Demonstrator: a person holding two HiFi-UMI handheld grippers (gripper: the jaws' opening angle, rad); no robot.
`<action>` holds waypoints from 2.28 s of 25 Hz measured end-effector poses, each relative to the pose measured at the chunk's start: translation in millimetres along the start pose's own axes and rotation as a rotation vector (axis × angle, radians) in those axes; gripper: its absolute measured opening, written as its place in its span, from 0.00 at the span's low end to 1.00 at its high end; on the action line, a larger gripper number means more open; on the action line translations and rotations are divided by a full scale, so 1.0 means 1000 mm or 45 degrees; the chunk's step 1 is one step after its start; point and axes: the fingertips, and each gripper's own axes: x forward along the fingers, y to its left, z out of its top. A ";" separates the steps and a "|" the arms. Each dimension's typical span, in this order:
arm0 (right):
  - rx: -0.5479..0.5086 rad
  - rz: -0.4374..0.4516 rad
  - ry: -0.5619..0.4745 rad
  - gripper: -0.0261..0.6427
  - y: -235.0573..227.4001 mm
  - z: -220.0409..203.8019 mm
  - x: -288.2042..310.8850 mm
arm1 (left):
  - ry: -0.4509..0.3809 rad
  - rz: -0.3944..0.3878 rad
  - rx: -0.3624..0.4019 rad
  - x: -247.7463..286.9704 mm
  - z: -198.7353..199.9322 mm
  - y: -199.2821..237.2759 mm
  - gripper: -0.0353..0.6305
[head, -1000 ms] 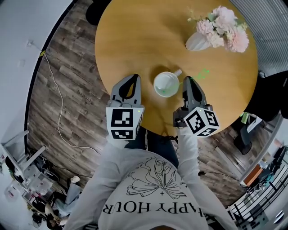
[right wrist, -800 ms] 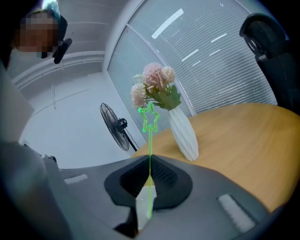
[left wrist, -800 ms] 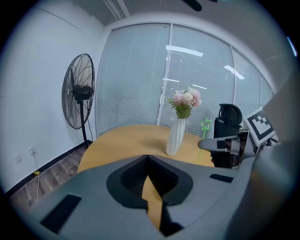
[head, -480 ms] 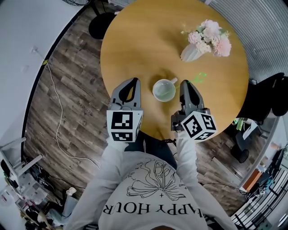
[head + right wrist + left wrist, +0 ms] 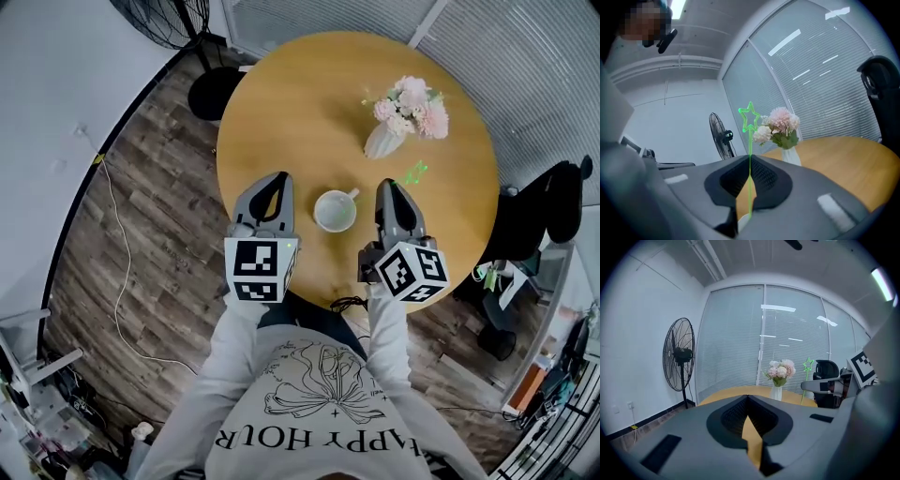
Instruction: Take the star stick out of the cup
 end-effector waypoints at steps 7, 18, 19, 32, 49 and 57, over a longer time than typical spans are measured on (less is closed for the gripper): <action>-0.060 -0.010 -0.065 0.06 0.009 0.029 -0.005 | -0.092 -0.005 0.028 -0.008 0.033 -0.002 0.06; -0.162 -0.032 -0.157 0.06 0.020 0.067 -0.013 | -0.204 -0.005 0.055 -0.019 0.071 -0.008 0.06; -0.169 -0.034 -0.163 0.06 0.021 0.070 -0.015 | -0.209 -0.005 0.057 -0.020 0.073 -0.009 0.06; -0.202 -0.020 -0.214 0.06 0.032 0.088 -0.025 | -0.260 0.000 0.078 -0.030 0.089 -0.013 0.06; -0.188 -0.008 -0.228 0.06 0.038 0.093 -0.027 | -0.293 -0.001 0.085 -0.036 0.099 -0.010 0.06; -0.201 -0.003 -0.220 0.06 0.039 0.091 -0.027 | -0.295 -0.001 0.085 -0.037 0.100 -0.011 0.06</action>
